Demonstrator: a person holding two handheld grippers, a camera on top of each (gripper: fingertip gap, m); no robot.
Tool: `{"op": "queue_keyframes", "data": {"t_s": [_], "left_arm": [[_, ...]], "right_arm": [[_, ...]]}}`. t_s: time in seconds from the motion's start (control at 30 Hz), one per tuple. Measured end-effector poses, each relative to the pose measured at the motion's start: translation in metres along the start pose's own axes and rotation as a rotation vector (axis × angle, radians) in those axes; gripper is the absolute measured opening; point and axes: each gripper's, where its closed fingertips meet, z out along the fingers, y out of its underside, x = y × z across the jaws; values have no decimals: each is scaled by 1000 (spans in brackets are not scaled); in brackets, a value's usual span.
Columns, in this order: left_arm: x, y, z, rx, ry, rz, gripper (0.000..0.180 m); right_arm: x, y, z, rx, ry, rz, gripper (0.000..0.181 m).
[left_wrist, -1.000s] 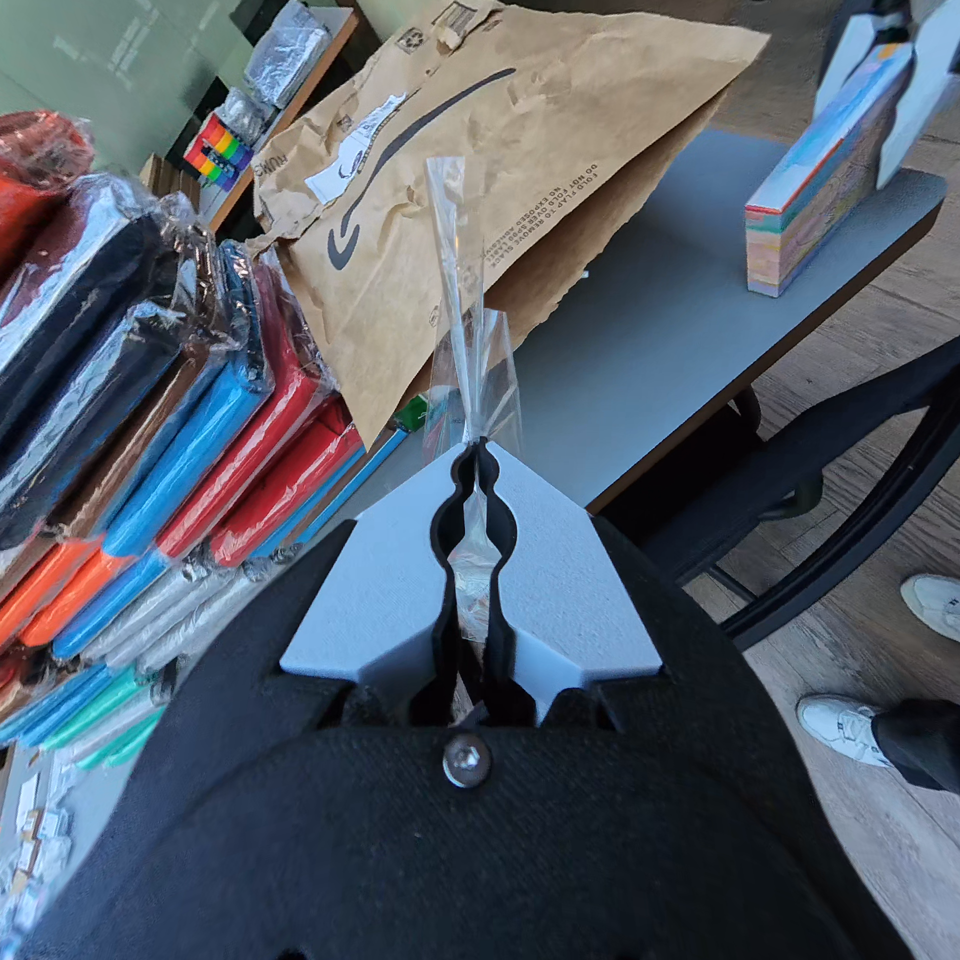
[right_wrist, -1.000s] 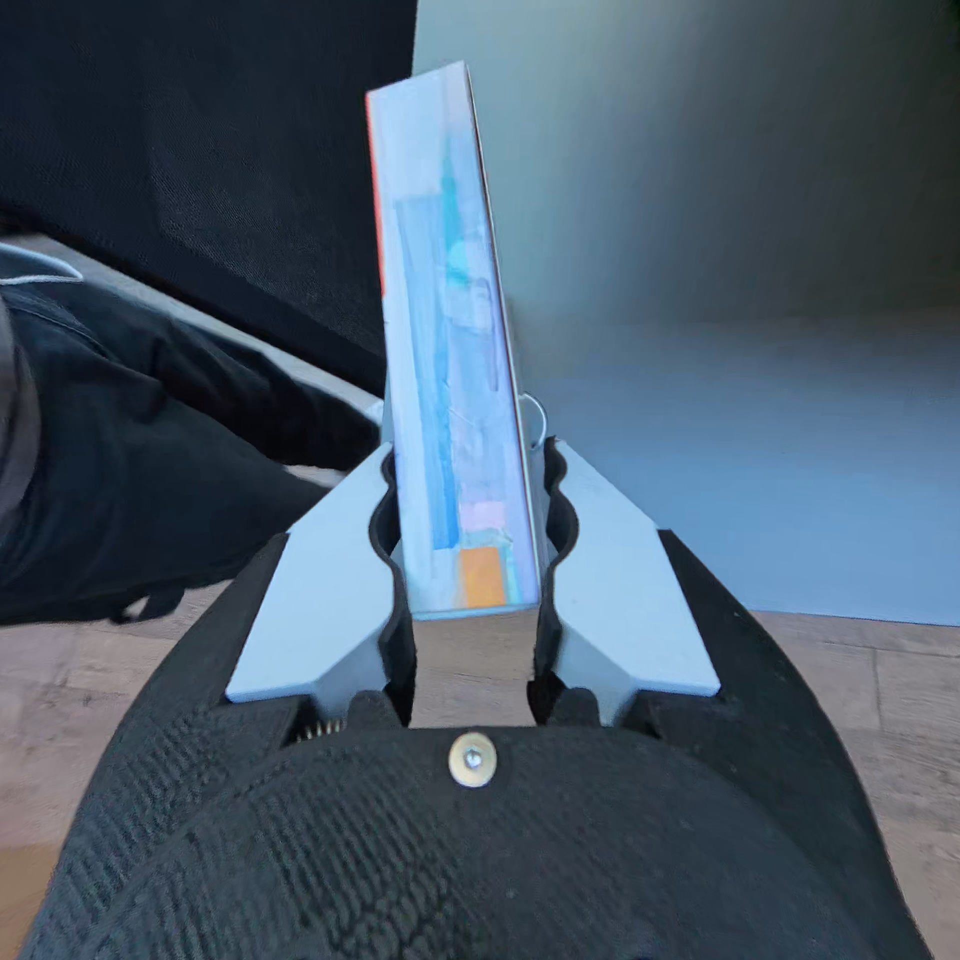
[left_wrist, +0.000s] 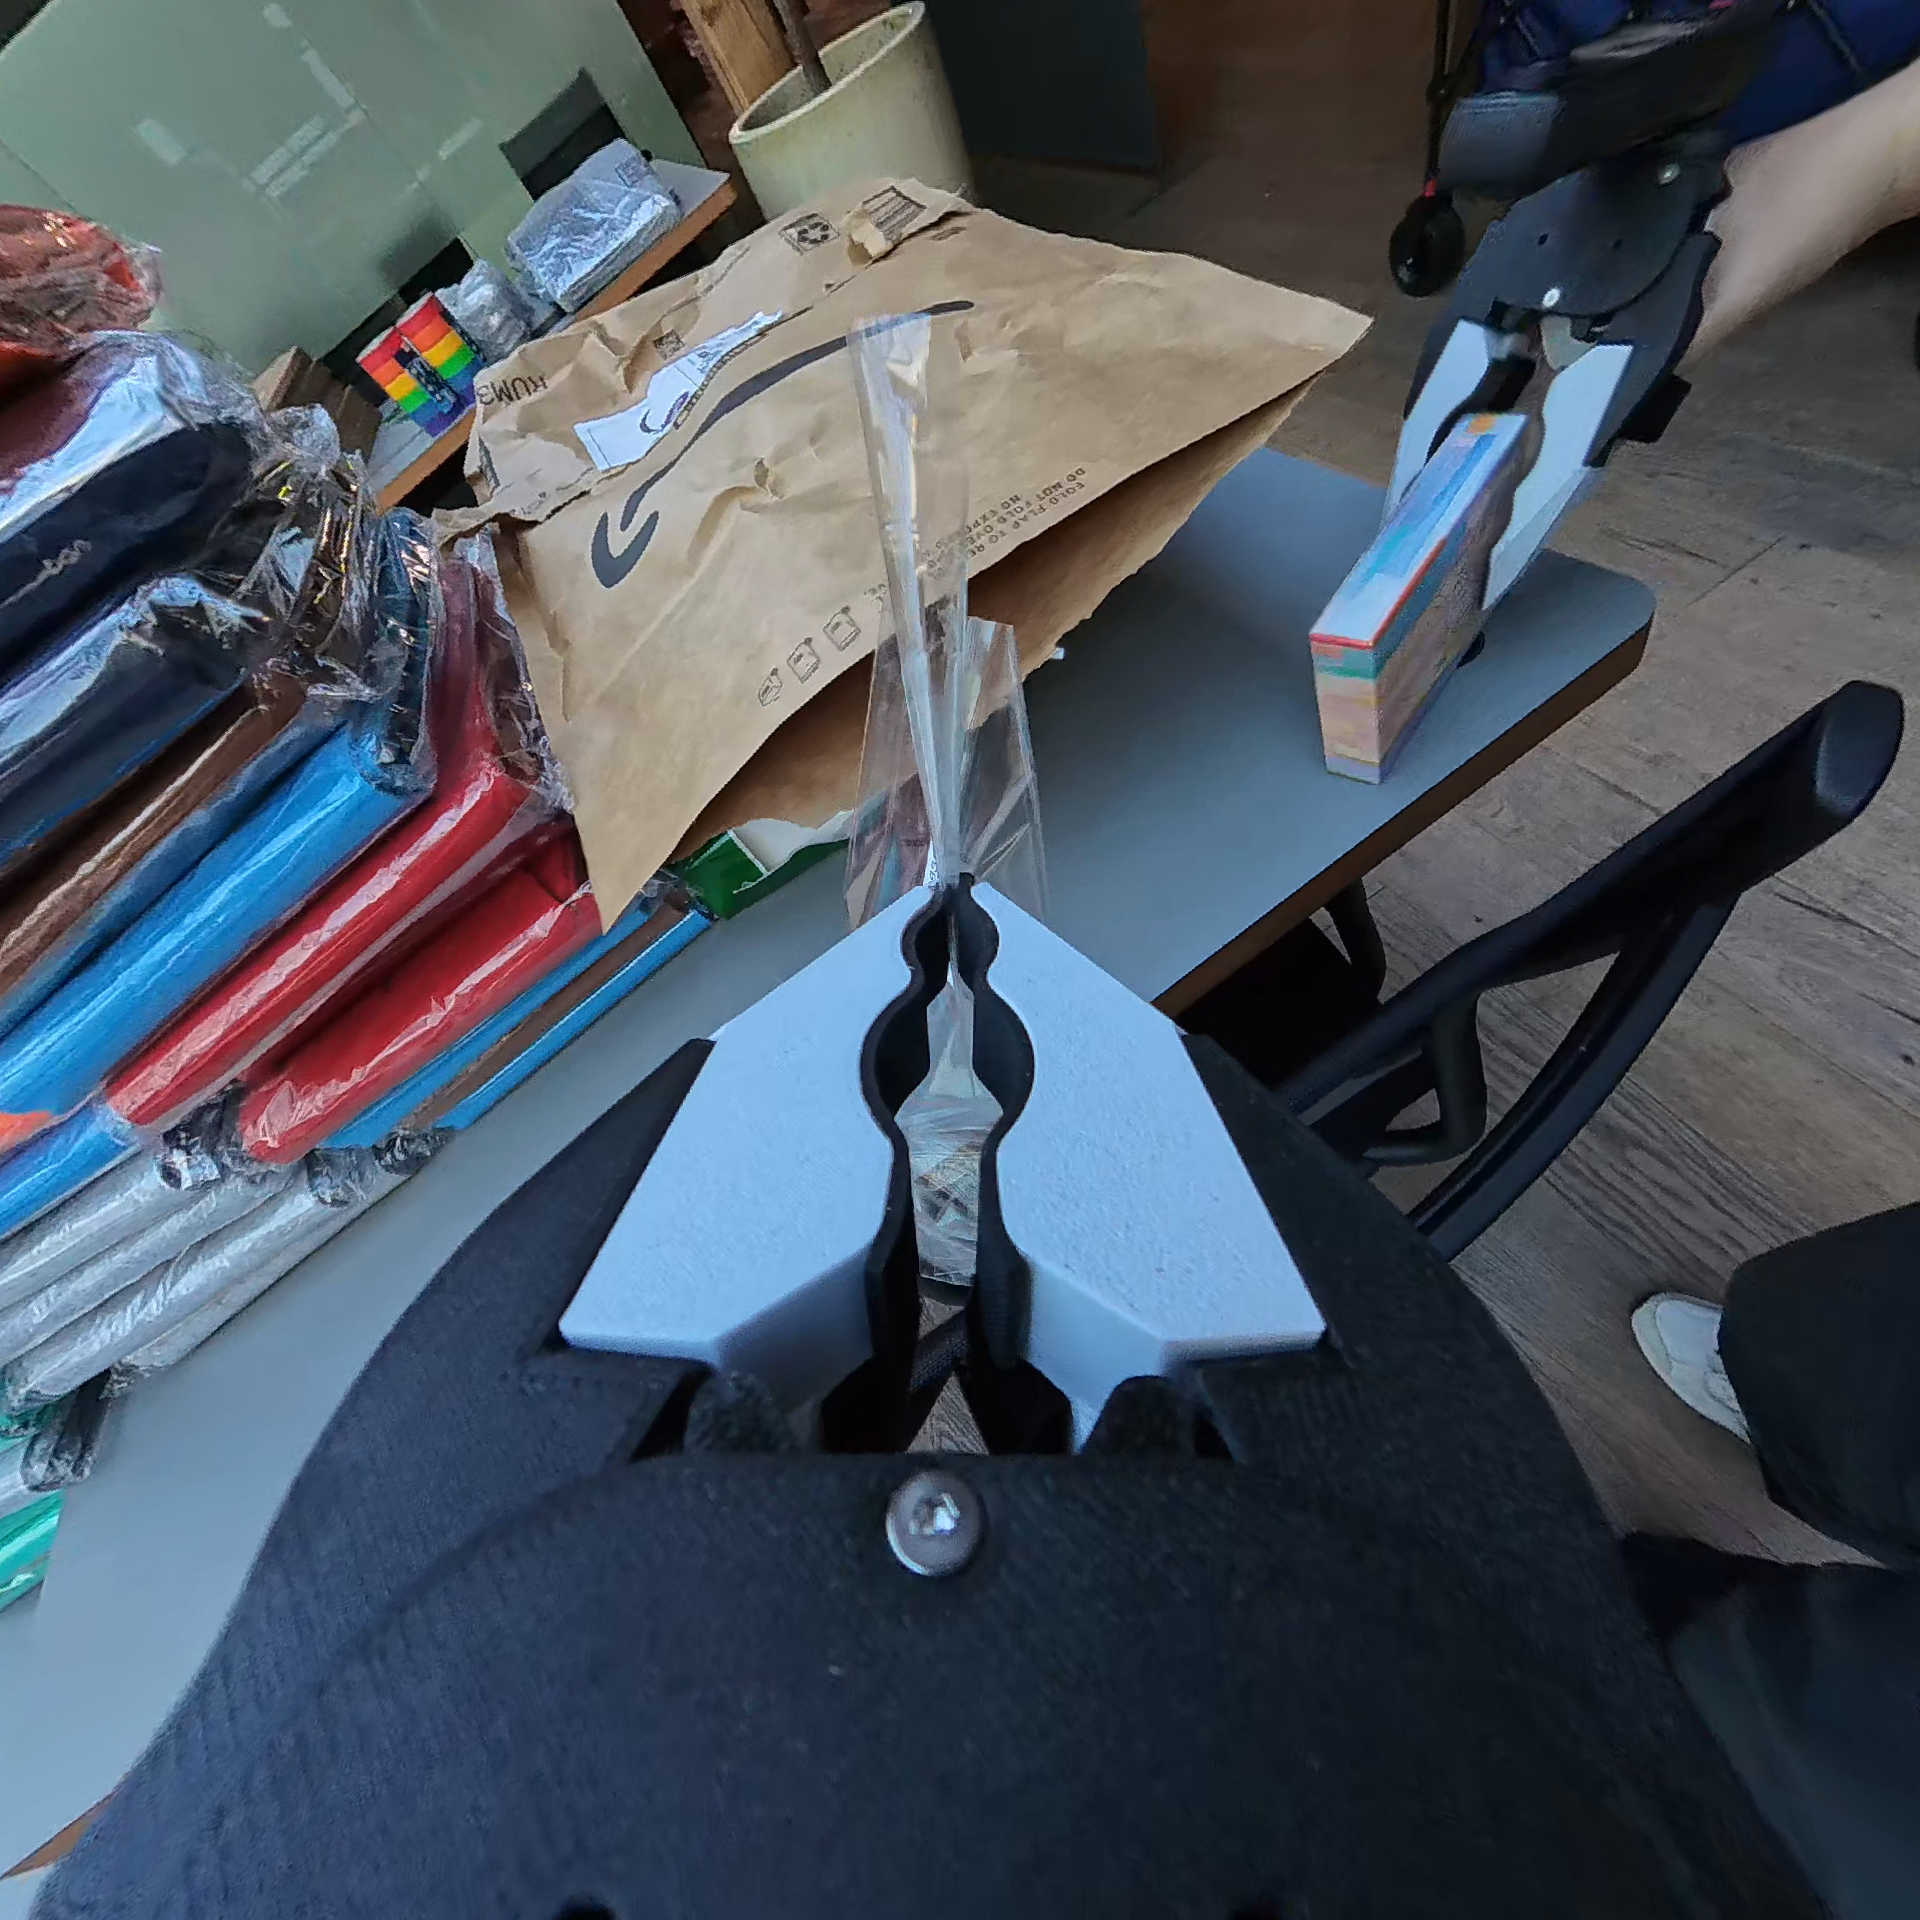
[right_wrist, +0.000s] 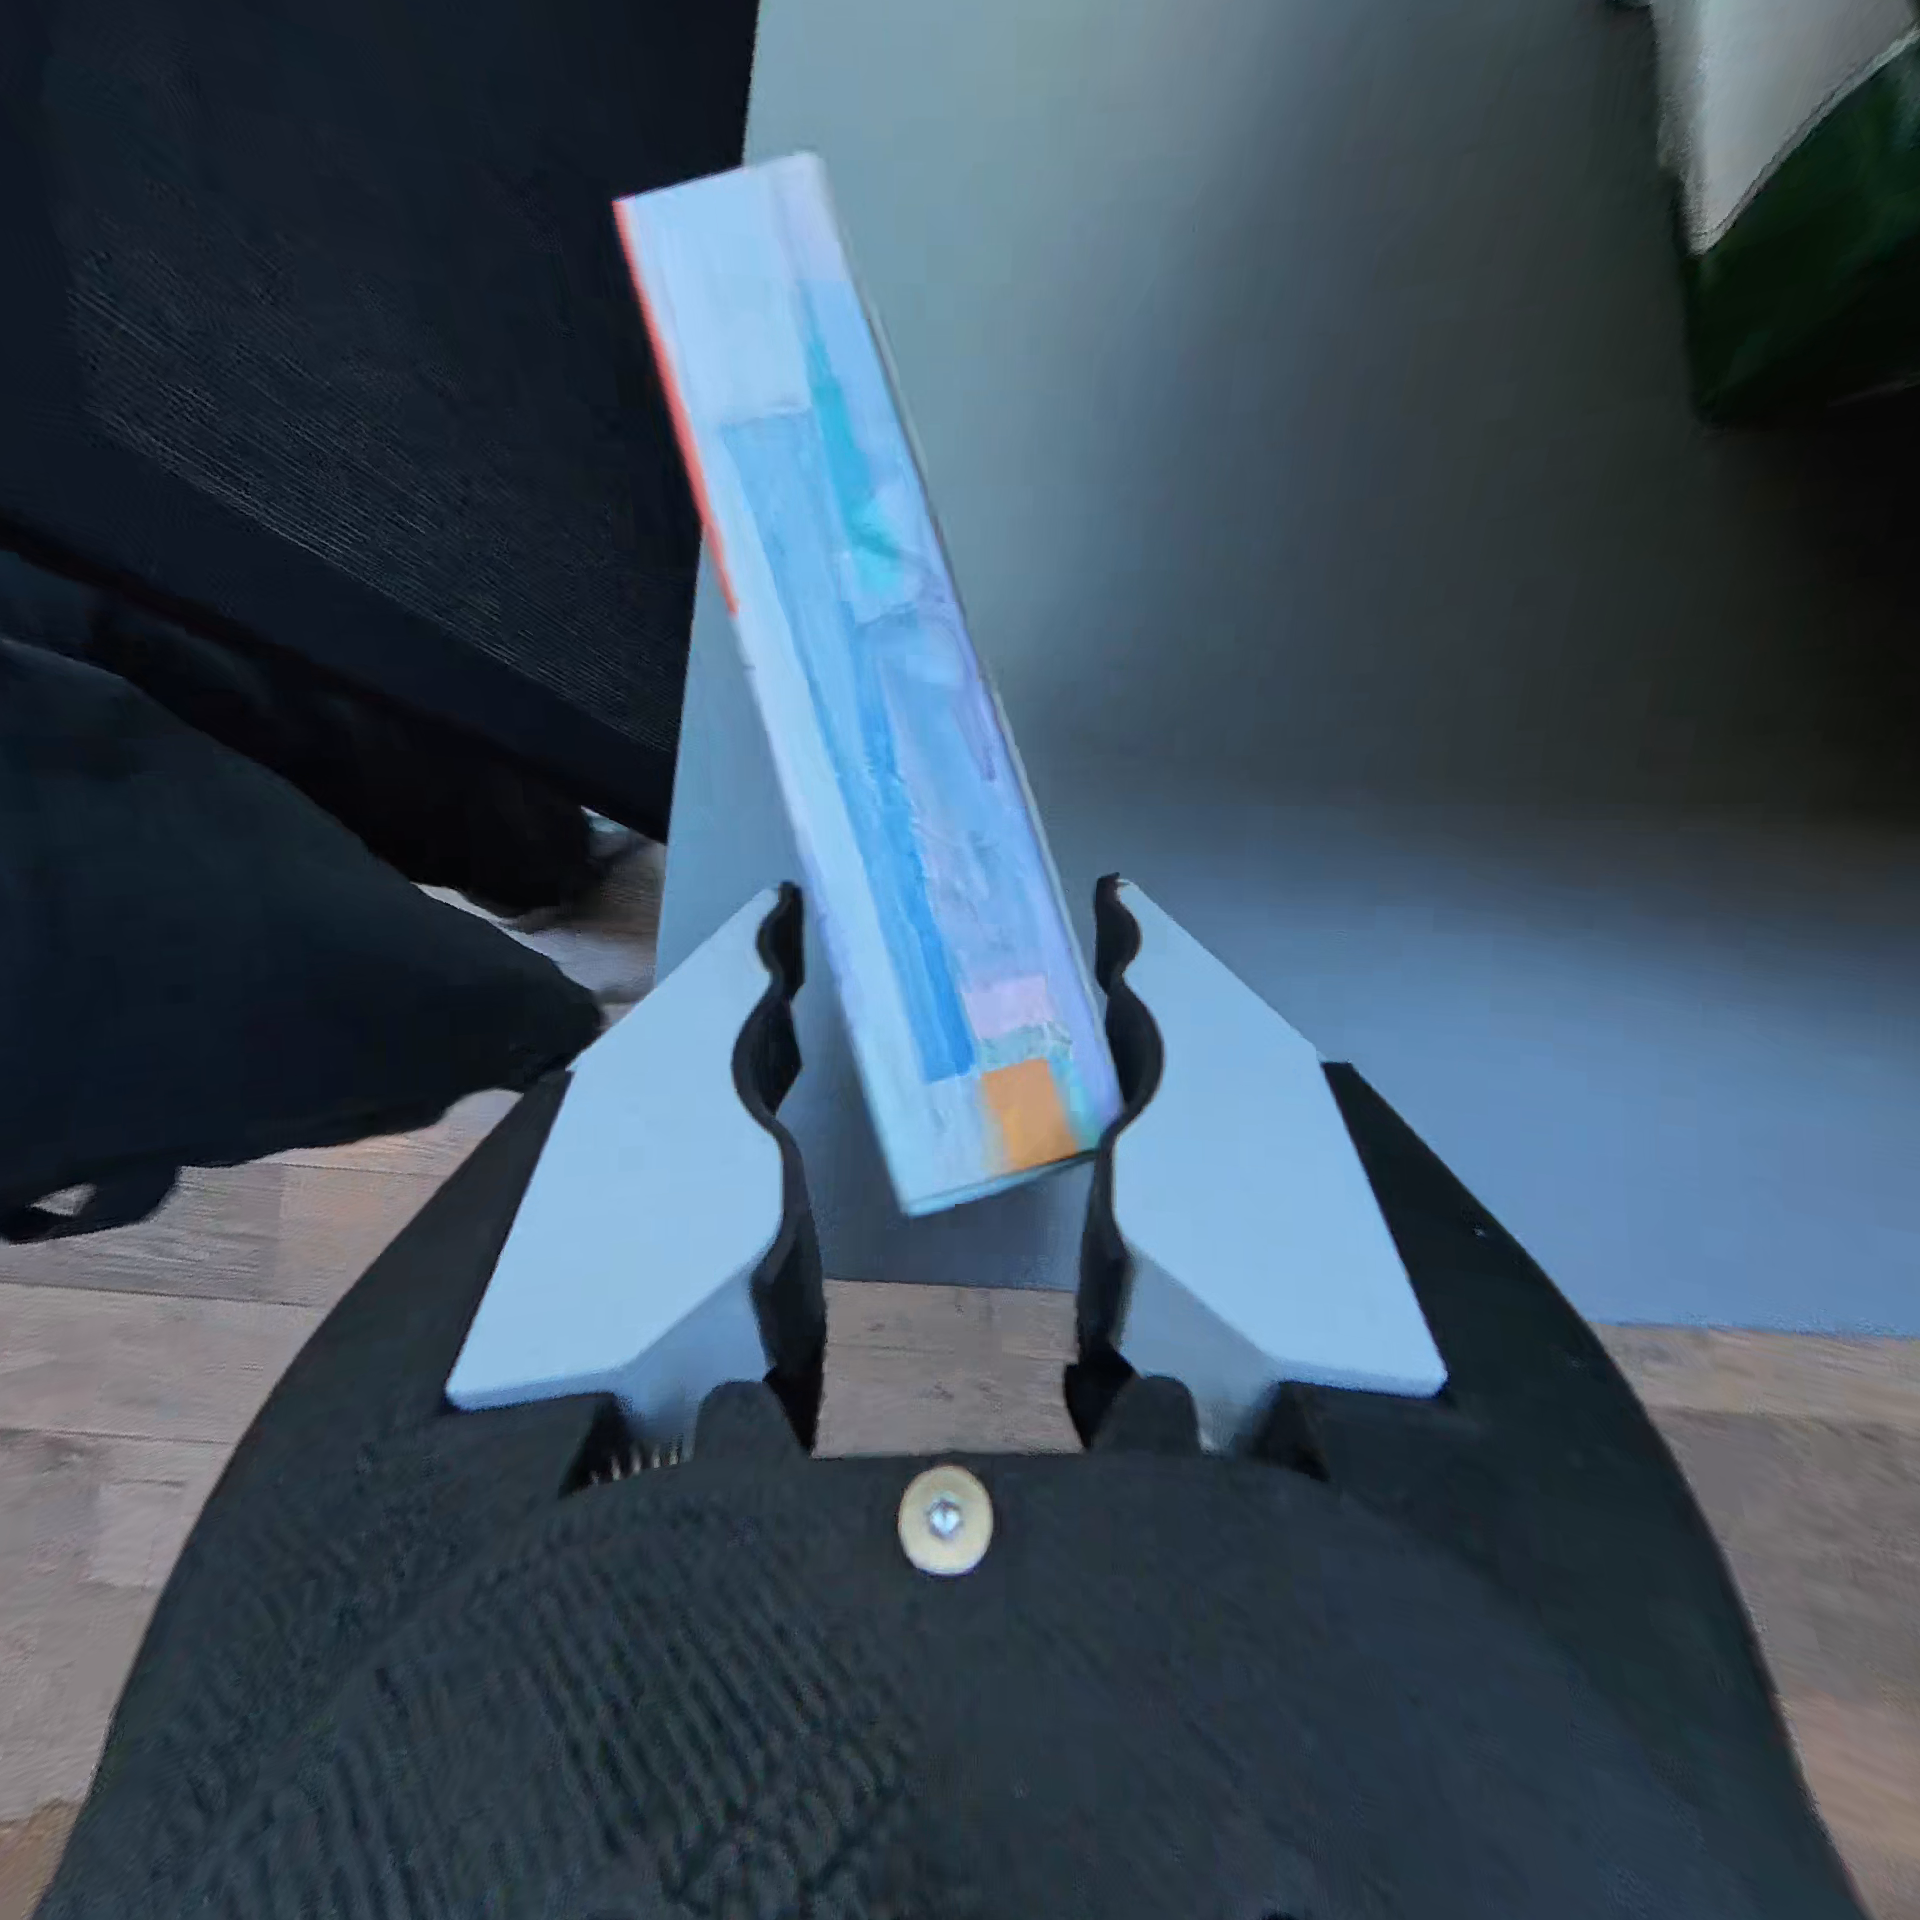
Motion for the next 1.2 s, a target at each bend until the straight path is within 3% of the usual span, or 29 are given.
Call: {"op": "queue_keyframes", "data": {"t_s": [0.03, 0.2, 0.27, 0.3, 0.5, 0.87, 1.03, 1.2], "left_arm": [[2, -1, 2, -1, -1, 3, 0], [4, -5, 9, -3, -17, 1, 0], [4, -8, 10, -1, -20, -12, 0], [4, -8, 10, -3, -23, -14, 0], [1, -5, -4, -17, -68, -21, 0], [-44, 51, -98, 9, -291, -174, 0], [-80, 97, -168, 64, -429, -302, 0], [-113, 160, -267, 94, -573, -406, 0]], "right_arm": [[0, -2, -3, -30, 42, -58, 64], [-12, -3, -4, -283, 76, -359, 67], [-13, 4, 2, -410, 37, -389, 52], [-9, 8, 3, -473, 34, -411, 36], [-1, -3, -5, -636, 85, -478, 25], [-26, -154, -90, -592, 265, -609, 26], [-26, -315, -100, -571, 185, -681, 26], [-25, -501, -31, -668, 80, -823, 26]]}}
